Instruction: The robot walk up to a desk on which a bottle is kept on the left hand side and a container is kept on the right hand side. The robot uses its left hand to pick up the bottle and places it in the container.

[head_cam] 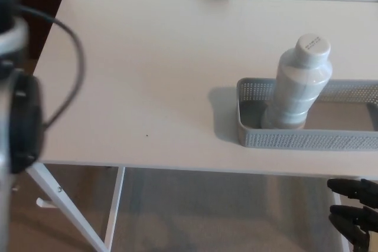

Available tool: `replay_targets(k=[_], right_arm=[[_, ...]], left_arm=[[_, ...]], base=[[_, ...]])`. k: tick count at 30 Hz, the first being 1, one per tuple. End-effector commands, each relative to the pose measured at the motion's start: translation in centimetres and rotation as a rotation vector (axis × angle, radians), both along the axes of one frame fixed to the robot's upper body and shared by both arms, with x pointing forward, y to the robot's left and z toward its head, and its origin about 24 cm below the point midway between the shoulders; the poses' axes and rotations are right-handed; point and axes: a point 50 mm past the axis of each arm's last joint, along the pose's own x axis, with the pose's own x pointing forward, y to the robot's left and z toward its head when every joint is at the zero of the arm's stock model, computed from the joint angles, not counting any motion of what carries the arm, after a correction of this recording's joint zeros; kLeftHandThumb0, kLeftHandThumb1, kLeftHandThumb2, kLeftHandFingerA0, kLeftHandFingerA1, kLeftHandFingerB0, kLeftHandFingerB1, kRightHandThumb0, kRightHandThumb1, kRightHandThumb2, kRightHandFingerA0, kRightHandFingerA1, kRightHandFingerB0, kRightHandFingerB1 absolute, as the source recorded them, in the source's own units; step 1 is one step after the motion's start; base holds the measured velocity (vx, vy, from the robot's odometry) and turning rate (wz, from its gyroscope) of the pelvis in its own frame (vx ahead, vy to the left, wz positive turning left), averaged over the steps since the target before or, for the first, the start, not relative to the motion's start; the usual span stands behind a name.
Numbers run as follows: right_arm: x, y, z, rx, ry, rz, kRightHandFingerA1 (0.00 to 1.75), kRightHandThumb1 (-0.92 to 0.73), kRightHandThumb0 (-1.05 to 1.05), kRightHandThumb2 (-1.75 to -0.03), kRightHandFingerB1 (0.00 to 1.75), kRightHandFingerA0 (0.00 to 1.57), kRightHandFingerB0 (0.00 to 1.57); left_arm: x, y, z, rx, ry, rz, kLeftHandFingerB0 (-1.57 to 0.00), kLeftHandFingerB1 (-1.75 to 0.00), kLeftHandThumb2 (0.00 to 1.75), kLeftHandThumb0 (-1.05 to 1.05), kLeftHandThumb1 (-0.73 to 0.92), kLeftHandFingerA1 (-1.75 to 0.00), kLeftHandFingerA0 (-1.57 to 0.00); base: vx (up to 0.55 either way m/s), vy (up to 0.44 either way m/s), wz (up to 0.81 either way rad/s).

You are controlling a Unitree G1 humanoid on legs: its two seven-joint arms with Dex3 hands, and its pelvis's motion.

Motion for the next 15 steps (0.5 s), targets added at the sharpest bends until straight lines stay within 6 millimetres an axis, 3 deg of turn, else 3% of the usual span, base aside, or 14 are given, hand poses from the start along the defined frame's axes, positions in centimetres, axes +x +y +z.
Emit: replay_targets(k=[1, 2, 3, 4, 5, 6, 7, 9, 12, 13, 14, 15], right_arm=[[-2.2, -3.1, -0.4, -0.042, 0.046, -0.088, 0.48, -0.53, -0.67, -0.57, 0.40, 0.44, 0.46], [-2.8, -3.4, -0.6, -0.034, 0.055, -0.112, 0.47, -0.53, -0.68, -0.57, 0.40, 0.43, 0.47], [-3.4, -3.8, -0.8, -0.021, 0.068, -0.133, 0.53, -0.42, -0.71, -0.86, 0.51, 0.36, 0.40], [-3.9, -4.0, -0.9, -0.012, 0.077, -0.148, 0.53, -0.42, -0.71, -0.86, 0.51, 0.36, 0.40], [-4.5, -4.4, -1.0, -0.004, 0.091, -0.168, 0.43, -0.54, -0.61, -0.57, 0.38, 0.41, 0.43], [-5.7, -5.2, -1.1, 0.016, 0.108, -0.208, 0.41, -0.53, -0.62, -0.56, 0.37, 0.37, 0.41], [-5.7, -5.2, -1.1, 0.016, 0.108, -0.208, 0.41, -0.53, -0.62, -0.56, 0.37, 0.37, 0.41], [-8.4, -7.0, -1.1, 0.059, 0.128, -0.300, 0.45, -0.52, -0.63, -0.56, 0.42, 0.32, 0.39], [-11.1, -8.8, -0.9, 0.059, 0.153, -0.382, 0.52, -0.53, -0.63, -0.56, 0.47, 0.35, 0.41], [-12.3, -9.7, -1.0, 0.053, 0.171, -0.409, 0.50, -0.53, -0.63, -0.56, 0.43, 0.36, 0.40], [-13.1, -10.2, -1.1, 0.049, 0.182, -0.426, 0.50, -0.53, -0.63, -0.56, 0.43, 0.36, 0.40], [-14.0, -11.0, -1.4, 0.052, 0.199, -0.452, 0.46, -0.52, -0.64, -0.56, 0.41, 0.38, 0.39]], left_arm=[[-8.2, 13.9, -2.6, 0.021, -0.016, 0.183, 0.00, -0.02, 0.95, -0.92, 0.51, 0.00, 0.00], [-8.7, 16.1, -4.6, 0.015, 0.053, 0.248, 0.00, -0.01, 0.95, -0.92, 0.51, 0.00, 0.00], [-9.0, 18.0, -6.2, -0.006, 0.108, 0.300, 0.00, -0.01, 0.94, -0.90, 0.51, -0.05, 0.00], [-9.3, 19.2, -7.4, -0.019, 0.147, 0.337, 0.00, -0.01, 0.94, -0.90, 0.51, -0.05, 0.00], [-9.7, 20.9, -9.0, -0.045, 0.209, 0.377, 0.00, -0.01, 0.92, -0.88, 0.49, -0.05, 0.00], [-10.3, 23.6, -11.7, -0.094, 0.320, 0.421, 0.00, -0.02, 0.89, -0.84, 0.47, -0.06, 0.00], [-10.3, 23.6, -11.7, -0.094, 0.320, 0.421, 0.00, -0.02, 0.89, -0.84, 0.47, -0.06, 0.00], [-12.5, 28.2, -17.1, -0.187, 0.514, 0.511, 0.00, -0.07, 0.90, -0.82, 0.49, -0.08, 0.00], [-15.3, 30.8, -21.2, -0.220, 0.627, 0.625, 0.00, -0.10, 0.93, -0.83, 0.55, -0.15, 0.00], [-16.6, 31.8, -22.8, -0.241, 0.676, 0.679, -0.11, -0.05, 0.91, -0.91, 0.60, -0.13, -0.12], [-17.5, 32.4, -23.8, -0.255, 0.708, 0.714, -0.11, -0.05, 0.91, -0.91, 0.60, -0.13, -0.12], [-18.5, 33.0, -24.9, -0.275, 0.744, 0.749, 0.00, -0.22, 0.92, -0.75, 0.54, -0.39, -0.01]], base=[[0.00, 0.000, 0.00], [0.00, 0.000, 0.00], [0.00, 0.000, 0.00], [0.00, 0.000, 0.00], [0.00, 0.000, 0.00], [0.00, 0.000, 0.00], [0.00, 0.000, 0.00], [0.00, 0.000, 0.00], [0.00, 0.000, -0.03], [0.00, 0.000, 0.00], [0.00, 0.000, 0.00], [0.00, 0.000, 0.00]])
